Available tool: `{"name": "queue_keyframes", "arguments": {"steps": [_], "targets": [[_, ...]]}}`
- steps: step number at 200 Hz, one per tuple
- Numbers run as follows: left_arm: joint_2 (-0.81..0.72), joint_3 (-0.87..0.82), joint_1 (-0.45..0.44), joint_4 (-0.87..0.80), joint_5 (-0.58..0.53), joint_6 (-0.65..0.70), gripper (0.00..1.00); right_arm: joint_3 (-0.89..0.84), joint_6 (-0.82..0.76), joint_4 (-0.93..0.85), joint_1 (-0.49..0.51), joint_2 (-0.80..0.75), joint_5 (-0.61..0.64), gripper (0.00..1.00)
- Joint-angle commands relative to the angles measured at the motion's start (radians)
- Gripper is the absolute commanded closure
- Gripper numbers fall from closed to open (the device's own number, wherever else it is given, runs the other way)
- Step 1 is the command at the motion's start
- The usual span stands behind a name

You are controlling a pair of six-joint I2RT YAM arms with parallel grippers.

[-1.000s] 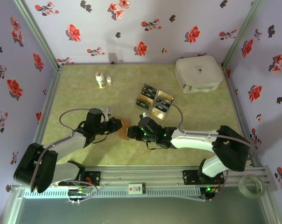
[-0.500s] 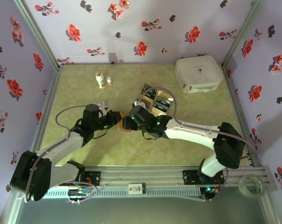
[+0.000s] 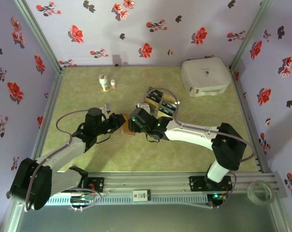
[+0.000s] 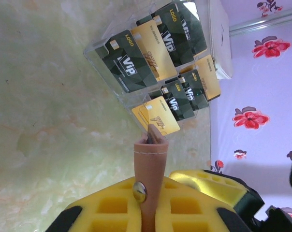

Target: Put the credit cards into the card holder

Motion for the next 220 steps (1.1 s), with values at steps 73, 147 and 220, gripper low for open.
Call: {"name": "queue_keyframes", "arguments": {"steps": [73,147,220], "targets": [[0.014,0.013,-0.006,-0.018,-0.004,0.077,1.0,-0.161,0.048,-0.026,-0.049,-0.287,-0.116,0.43],[0.021,0.012,-0.006,-0.02,-0.004,0.085,1.0,-0.084,0.077,0.132,-0.064,-0.128,-0.266,0.44],[0.025,-0.001,-0.007,-0.006,-0.003,0.083,1.0,-0.087,0.106,0.217,-0.11,-0.037,-0.33,0.76]]}}
